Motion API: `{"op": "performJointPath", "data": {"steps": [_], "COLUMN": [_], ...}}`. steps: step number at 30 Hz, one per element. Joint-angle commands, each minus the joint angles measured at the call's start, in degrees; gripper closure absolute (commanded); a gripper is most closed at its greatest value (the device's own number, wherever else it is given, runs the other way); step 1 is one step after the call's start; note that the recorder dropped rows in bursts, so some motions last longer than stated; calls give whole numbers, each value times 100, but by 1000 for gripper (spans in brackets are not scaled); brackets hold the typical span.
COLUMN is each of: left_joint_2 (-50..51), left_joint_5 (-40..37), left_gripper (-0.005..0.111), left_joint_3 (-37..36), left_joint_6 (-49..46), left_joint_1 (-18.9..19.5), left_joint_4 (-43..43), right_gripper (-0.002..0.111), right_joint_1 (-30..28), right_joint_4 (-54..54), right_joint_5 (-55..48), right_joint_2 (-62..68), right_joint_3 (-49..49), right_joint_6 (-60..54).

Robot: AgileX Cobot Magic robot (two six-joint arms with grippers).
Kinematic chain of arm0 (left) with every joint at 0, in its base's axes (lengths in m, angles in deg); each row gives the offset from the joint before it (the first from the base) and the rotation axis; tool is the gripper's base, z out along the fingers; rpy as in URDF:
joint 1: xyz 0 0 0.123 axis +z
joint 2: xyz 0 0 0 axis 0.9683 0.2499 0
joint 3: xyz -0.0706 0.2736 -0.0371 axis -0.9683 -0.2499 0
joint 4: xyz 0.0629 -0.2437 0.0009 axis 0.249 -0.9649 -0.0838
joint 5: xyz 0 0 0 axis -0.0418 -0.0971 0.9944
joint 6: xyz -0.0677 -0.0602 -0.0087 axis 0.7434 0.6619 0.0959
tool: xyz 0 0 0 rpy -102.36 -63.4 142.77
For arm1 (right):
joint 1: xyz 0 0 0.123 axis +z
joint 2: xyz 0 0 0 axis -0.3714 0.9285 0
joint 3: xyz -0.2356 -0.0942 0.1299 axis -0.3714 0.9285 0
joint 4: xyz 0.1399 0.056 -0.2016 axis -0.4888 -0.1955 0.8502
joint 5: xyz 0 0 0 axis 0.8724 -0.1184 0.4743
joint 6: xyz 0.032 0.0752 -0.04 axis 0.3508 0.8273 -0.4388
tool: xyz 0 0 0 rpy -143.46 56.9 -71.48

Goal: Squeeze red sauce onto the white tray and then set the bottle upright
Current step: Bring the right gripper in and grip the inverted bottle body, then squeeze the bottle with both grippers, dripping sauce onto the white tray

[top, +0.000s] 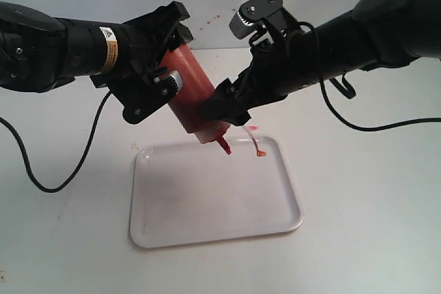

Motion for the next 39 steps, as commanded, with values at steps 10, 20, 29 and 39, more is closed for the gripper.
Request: {"op": "performJointPath", "data": {"steps": [10,20,29,39], "left_joint_2": [-249,-249,-249,-281], "left_joint_5": [28,181,246,255], "left_gripper": [107,107,107,107], "left_joint_3": [19,19,19,19], "left_joint_6": [66,55,67,67], "left_joint_1": [-22,-22,-22,-22], "left_joint_4": [-166,-166,-166,-166], "right_gripper": [11,17,17,70], "right_joint_1": [89,219,551,551], "right_joint_4": [-1489,-1804,-1866,-1845], "right_joint_5": [-429,-351,443,589], "right_joint_2": [9,193,239,239], "right_joint_3": [-47,-47,-47,-47], "right_joint_6": [-1330,-1791,-2004,-2004]}}
